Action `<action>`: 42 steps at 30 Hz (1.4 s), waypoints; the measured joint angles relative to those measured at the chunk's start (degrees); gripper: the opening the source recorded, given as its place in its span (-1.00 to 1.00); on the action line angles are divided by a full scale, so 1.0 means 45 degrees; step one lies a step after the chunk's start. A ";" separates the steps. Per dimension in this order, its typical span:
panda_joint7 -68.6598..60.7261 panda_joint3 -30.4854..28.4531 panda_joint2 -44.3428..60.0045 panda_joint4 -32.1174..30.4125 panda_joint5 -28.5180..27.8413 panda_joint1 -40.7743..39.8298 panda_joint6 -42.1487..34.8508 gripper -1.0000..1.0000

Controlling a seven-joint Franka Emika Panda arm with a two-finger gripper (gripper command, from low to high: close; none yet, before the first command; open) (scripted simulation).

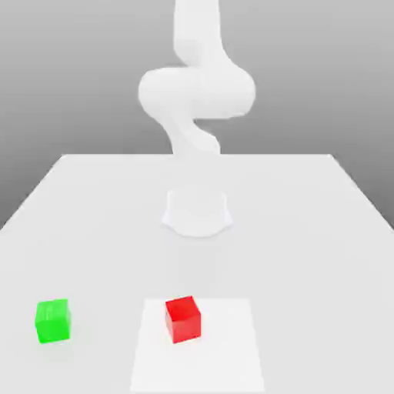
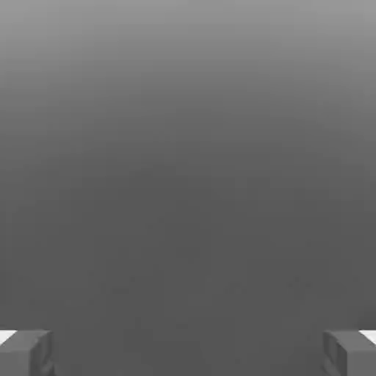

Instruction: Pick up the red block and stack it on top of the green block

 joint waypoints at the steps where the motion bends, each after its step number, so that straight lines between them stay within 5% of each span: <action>1: 0.0540 0.0339 0.0307 -0.0141 -0.0263 -0.0353 0.0129 0.00; 14: 0.7034 0.3377 0.4353 -0.1784 -0.3451 -0.3948 0.1503 0.00; 27: 1.2494 0.4056 0.8125 -0.3435 -0.5258 -0.5570 0.2967 0.00; 35: 1.4228 0.4037 0.9431 -0.4633 -0.4078 -0.5752 0.4414 0.00; 42: 1.3750 0.4638 0.9537 -0.5756 -0.0210 -0.5730 0.5755 0.00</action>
